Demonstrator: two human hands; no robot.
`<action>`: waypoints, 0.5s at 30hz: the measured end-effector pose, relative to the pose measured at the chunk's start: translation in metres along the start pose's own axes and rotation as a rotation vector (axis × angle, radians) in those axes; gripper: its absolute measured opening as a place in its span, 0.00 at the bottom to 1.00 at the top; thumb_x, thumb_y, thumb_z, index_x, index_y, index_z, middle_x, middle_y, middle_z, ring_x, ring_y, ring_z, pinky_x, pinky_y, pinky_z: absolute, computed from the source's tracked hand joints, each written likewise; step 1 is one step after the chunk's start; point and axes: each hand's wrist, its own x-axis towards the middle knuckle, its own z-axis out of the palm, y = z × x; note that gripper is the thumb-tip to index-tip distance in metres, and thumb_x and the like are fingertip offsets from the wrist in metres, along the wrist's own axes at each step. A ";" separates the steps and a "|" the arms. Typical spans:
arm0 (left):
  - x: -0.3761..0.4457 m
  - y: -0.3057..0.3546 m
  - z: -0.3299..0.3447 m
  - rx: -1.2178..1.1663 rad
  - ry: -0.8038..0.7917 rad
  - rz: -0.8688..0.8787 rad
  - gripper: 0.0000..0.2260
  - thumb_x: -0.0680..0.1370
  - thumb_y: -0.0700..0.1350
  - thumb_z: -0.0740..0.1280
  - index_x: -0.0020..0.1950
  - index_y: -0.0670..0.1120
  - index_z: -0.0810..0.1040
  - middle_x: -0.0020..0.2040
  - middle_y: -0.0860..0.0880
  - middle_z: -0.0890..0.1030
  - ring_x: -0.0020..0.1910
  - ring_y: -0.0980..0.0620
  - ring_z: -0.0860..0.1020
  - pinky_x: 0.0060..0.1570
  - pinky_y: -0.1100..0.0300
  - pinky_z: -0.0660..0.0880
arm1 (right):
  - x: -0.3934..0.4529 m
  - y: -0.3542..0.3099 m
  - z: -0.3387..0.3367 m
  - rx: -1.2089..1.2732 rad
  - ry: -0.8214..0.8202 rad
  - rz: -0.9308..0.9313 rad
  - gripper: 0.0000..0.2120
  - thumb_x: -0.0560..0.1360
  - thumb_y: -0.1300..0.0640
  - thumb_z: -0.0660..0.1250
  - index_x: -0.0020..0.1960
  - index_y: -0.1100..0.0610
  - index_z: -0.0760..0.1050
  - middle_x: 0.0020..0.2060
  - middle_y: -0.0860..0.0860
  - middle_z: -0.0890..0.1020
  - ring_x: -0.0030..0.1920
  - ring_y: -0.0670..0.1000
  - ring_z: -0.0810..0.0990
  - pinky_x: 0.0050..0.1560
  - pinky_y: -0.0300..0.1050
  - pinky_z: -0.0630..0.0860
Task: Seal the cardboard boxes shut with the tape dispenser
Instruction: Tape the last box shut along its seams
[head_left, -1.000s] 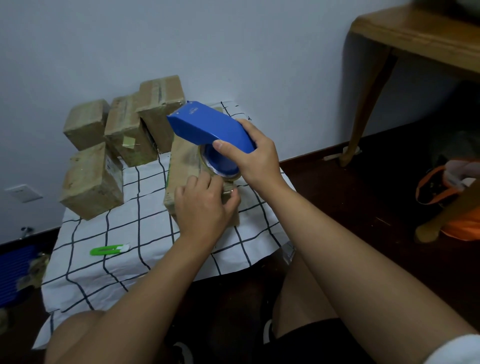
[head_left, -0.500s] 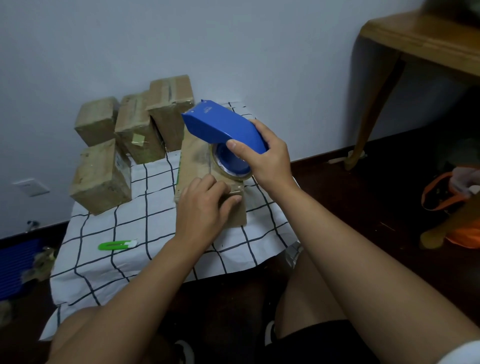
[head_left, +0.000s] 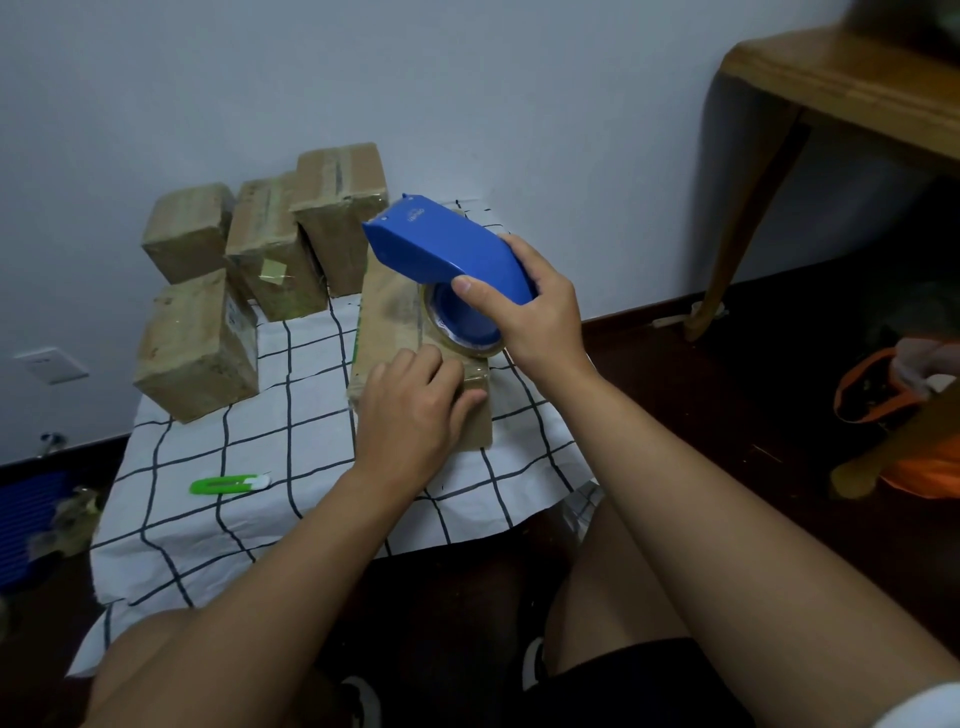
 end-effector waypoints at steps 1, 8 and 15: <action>0.000 0.000 0.000 -0.001 0.002 0.000 0.14 0.73 0.50 0.74 0.39 0.43 0.73 0.37 0.45 0.72 0.36 0.43 0.70 0.34 0.51 0.65 | 0.000 0.000 0.000 -0.001 -0.001 0.002 0.26 0.69 0.44 0.76 0.64 0.53 0.77 0.57 0.51 0.80 0.57 0.52 0.79 0.59 0.56 0.78; 0.006 0.015 0.000 -0.018 0.059 -0.114 0.20 0.70 0.61 0.70 0.36 0.44 0.71 0.35 0.46 0.71 0.35 0.46 0.69 0.35 0.54 0.64 | 0.000 -0.001 0.002 -0.033 -0.007 0.009 0.29 0.70 0.45 0.77 0.67 0.54 0.75 0.60 0.51 0.79 0.59 0.53 0.78 0.60 0.56 0.77; 0.000 0.011 -0.001 -0.097 0.048 -0.130 0.15 0.73 0.52 0.73 0.38 0.43 0.74 0.37 0.45 0.72 0.37 0.45 0.70 0.35 0.51 0.67 | 0.000 0.000 0.000 -0.030 -0.014 0.007 0.27 0.71 0.46 0.77 0.66 0.54 0.75 0.59 0.52 0.79 0.59 0.54 0.78 0.59 0.57 0.78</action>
